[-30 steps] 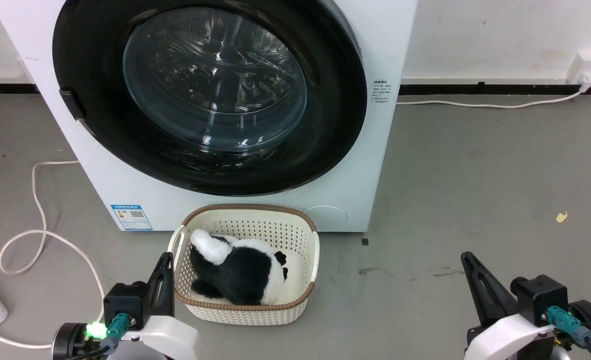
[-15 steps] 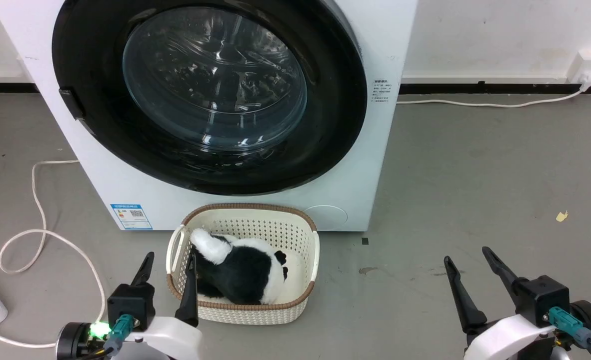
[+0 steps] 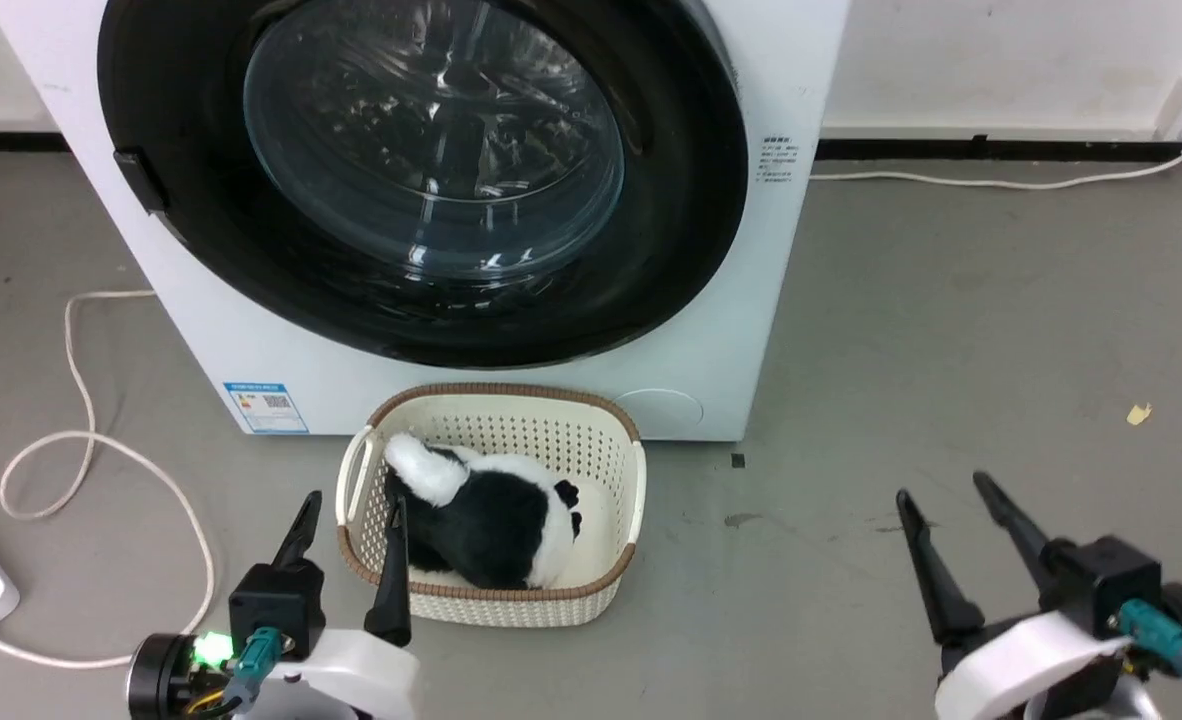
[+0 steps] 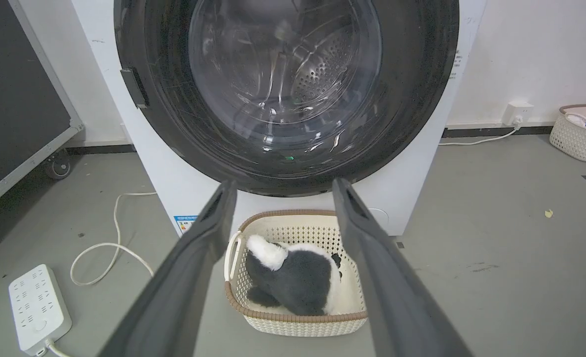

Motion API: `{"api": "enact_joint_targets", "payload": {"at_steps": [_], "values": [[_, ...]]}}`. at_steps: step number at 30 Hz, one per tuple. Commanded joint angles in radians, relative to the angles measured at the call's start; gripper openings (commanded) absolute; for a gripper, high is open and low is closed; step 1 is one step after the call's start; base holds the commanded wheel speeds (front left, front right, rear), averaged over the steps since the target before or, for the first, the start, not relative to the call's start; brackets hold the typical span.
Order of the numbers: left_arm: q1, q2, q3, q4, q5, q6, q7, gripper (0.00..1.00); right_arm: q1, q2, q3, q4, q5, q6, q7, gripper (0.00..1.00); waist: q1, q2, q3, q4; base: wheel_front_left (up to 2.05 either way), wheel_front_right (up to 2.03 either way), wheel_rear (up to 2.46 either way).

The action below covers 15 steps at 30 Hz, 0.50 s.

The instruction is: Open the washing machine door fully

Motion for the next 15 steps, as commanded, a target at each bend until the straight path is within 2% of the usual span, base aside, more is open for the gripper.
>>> {"api": "enact_joint_targets", "payload": {"at_steps": [1, 15], "values": [[-0.014, 0.000, -0.005, 0.002, 0.002, 0.009, -0.009, 1.00, -0.029, -0.011, 0.001, -0.007, 0.013, 0.000, -0.007, 1.00, 0.0000, 0.0000, 0.007, 0.004, 0.00, 0.00, 0.00], [-0.045, 0.000, -0.039, 0.000, -0.001, 0.030, -0.038, 1.00, -0.146, -0.046, -0.010, -0.030, 0.151, 0.000, 0.017, 1.00, 0.0000, 0.0000, 0.058, 0.033, 0.00, 0.00, 0.00]]}}
